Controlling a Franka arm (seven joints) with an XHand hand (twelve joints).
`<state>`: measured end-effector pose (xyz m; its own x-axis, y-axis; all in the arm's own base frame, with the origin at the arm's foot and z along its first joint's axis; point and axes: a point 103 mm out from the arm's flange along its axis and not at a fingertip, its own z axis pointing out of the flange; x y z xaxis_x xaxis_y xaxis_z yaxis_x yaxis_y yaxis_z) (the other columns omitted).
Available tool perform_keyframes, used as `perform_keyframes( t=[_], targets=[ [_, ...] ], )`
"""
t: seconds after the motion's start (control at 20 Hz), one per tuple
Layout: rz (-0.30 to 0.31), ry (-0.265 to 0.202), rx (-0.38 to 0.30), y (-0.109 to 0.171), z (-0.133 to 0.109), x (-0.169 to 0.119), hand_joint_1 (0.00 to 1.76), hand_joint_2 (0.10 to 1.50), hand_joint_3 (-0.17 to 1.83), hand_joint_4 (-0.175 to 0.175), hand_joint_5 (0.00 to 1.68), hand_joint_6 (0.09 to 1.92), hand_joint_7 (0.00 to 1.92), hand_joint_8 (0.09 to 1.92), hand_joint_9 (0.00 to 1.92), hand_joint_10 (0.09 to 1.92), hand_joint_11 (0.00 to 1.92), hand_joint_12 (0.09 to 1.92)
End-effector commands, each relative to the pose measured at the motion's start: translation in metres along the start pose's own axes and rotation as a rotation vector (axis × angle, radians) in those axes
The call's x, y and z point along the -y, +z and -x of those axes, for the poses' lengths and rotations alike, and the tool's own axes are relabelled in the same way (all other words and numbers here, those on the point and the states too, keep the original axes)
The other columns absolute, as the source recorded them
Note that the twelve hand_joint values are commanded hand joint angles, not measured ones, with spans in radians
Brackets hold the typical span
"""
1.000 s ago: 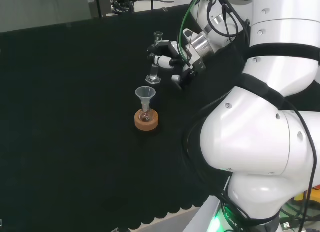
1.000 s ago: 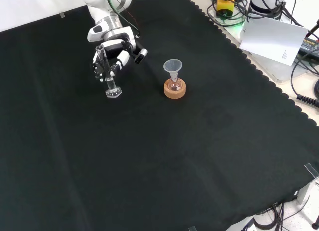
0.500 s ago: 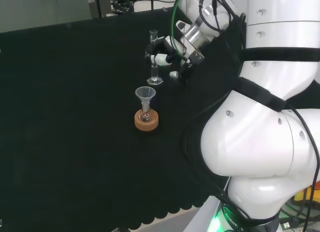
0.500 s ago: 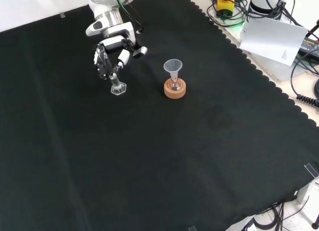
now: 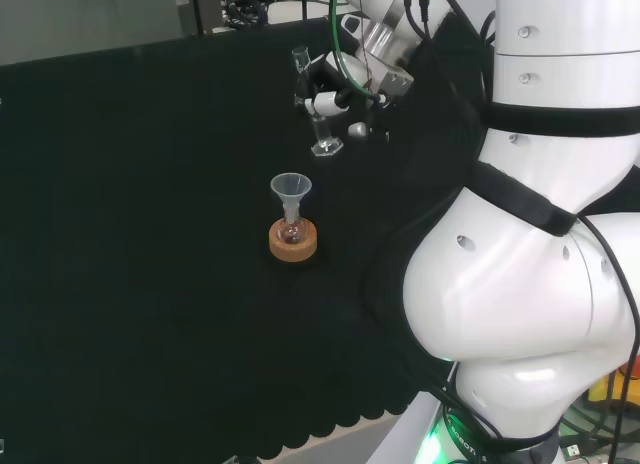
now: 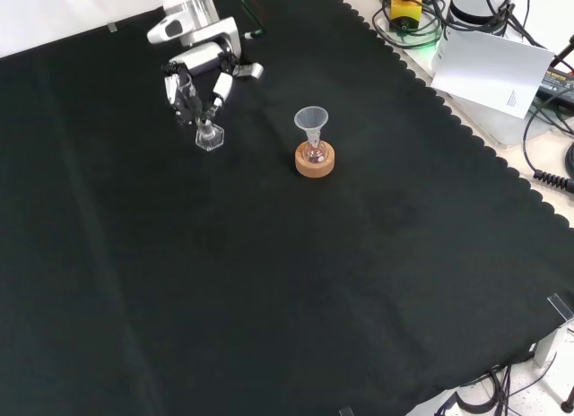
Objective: Pick up the graduated cylinder.
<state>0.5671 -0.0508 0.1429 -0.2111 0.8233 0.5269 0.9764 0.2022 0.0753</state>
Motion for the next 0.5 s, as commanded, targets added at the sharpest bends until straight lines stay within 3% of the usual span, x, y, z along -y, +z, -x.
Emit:
perform_keyframes(
  t=[0.05,0.5],
  targets=[
    [-0.038,0.014,0.089,-0.031,-0.011,0.026,1.28,1.04,0.00,-0.175,1.11,0.79,1.15,0.76,1.53,0.09,1.29,0.70],
    [-0.073,0.051,0.141,-0.063,-0.025,0.075,1.28,1.04,0.00,-0.175,1.12,0.79,1.16,0.75,1.53,0.09,1.29,0.70]
  ],
)
